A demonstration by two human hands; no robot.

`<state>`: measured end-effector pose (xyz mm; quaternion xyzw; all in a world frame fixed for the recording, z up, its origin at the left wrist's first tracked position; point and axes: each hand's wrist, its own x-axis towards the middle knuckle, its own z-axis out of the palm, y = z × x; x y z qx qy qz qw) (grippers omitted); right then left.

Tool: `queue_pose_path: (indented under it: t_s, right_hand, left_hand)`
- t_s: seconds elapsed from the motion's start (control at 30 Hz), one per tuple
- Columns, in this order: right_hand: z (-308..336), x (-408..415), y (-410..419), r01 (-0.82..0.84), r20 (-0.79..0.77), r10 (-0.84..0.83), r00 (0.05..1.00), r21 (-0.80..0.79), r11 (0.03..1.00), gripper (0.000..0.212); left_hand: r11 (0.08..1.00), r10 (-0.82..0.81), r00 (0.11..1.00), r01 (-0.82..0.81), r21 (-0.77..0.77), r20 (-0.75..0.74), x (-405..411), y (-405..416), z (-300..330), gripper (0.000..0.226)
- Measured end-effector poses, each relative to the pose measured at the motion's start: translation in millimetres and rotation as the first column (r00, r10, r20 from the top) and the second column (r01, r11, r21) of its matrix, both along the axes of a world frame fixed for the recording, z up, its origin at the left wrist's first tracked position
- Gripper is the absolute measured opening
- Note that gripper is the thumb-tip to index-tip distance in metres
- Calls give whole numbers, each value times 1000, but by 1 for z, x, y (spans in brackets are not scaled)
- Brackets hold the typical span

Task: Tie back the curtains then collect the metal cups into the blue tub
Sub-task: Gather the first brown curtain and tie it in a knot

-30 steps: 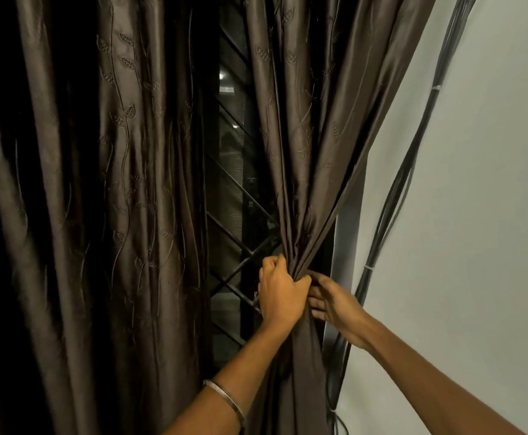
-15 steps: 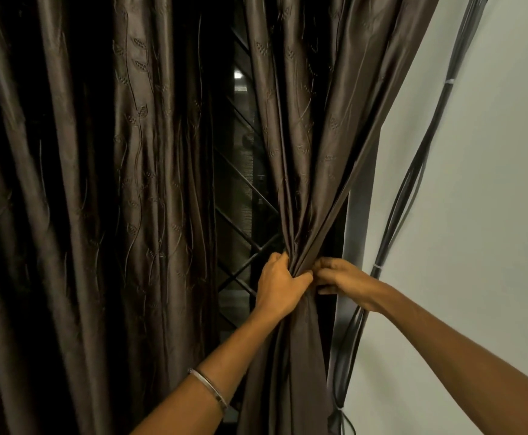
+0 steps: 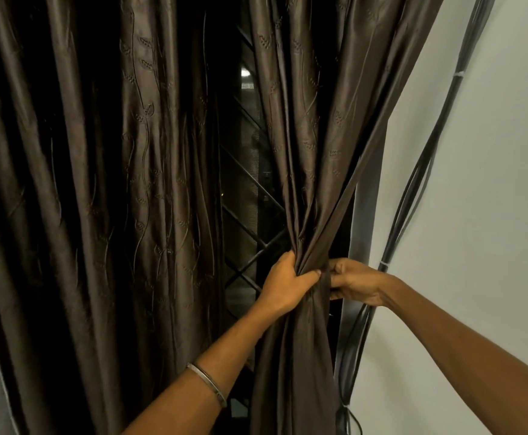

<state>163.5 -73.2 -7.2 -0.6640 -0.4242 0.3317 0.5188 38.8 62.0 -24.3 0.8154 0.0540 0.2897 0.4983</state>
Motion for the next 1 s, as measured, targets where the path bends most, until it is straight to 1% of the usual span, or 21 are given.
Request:
queue_pose_path:
  t_s: [0.1, 0.2, 0.3, 0.37, 0.4, 0.43, 0.5, 0.57, 0.63, 0.7, 0.73, 0.8, 0.83, 0.9, 1.0]
  right_hand:
    - [3, 4, 3, 89, 203, -94, 975, 30, 996, 28]
    - [13, 3, 5, 186, 420, -190, 887, 51, 981, 31]
    - [23, 2, 6, 286, 581, -256, 773, 41, 957, 31]
    - [28, 0, 7, 324, 651, -268, 711, 35, 945, 32]
    - [28, -3, 7, 341, 659, -284, 696, 44, 939, 28]
    - [27, -7, 8, 373, 640, -328, 695, 69, 925, 22]
    - [19, -19, 12, 441, 524, -454, 720, 160, 883, 7]
    - [9, -37, 18, 483, 376, -545, 749, 252, 838, 8]
    - [3, -56, 22, 475, 173, -539, 825, 305, 825, 11]
    - [0, -73, 24, 435, -54, -447, 893, 357, 826, 20]
    - [-1, -78, 24, 400, -118, -386, 915, 383, 833, 28]
    - [-5, -79, 24, 316, -131, -288, 949, 402, 859, 44]
    - [-5, -78, 23, 279, -109, -257, 960, 391, 877, 47]
    - [-2, -76, 23, 220, -61, -213, 975, 361, 906, 43]
    - [7, -72, 20, 182, 29, -198, 980, 283, 942, 39]
  left_hand:
    - [1000, -8, 1000, 8, 23, 1, 1, 1, 0, 58]
    - [997, 34, 999, -32, 68, -29, 2, 5, 2, 61]
    - [968, 151, 988, -142, 205, -28, 2, 9, 6, 60]
    - [919, 249, 968, -230, 321, -18, 3, 12, 10, 58]
    - [885, 297, 955, -273, 377, -6, 4, 14, 11, 56]
    - [844, 347, 938, -317, 432, 11, 5, 14, 13, 55]
    - [741, 448, 893, -403, 537, 51, 7, 16, 19, 57]
    - [663, 510, 858, -435, 610, 57, 8, 17, 25, 61]
    - [643, 531, 847, -419, 641, 21, 8, 16, 30, 60]
    - [637, 544, 839, -400, 660, -17, 6, 17, 34, 57]
    - [637, 549, 835, -391, 664, -35, 5, 17, 36, 53]
    - [649, 540, 839, -363, 668, -69, 3, 18, 37, 43]
    - [660, 528, 846, -353, 663, -75, 1, 18, 36, 39]
    - [698, 502, 861, -354, 623, -74, -1, 18, 34, 39]
    - [739, 459, 885, -331, 587, -79, -5, 18, 30, 52]
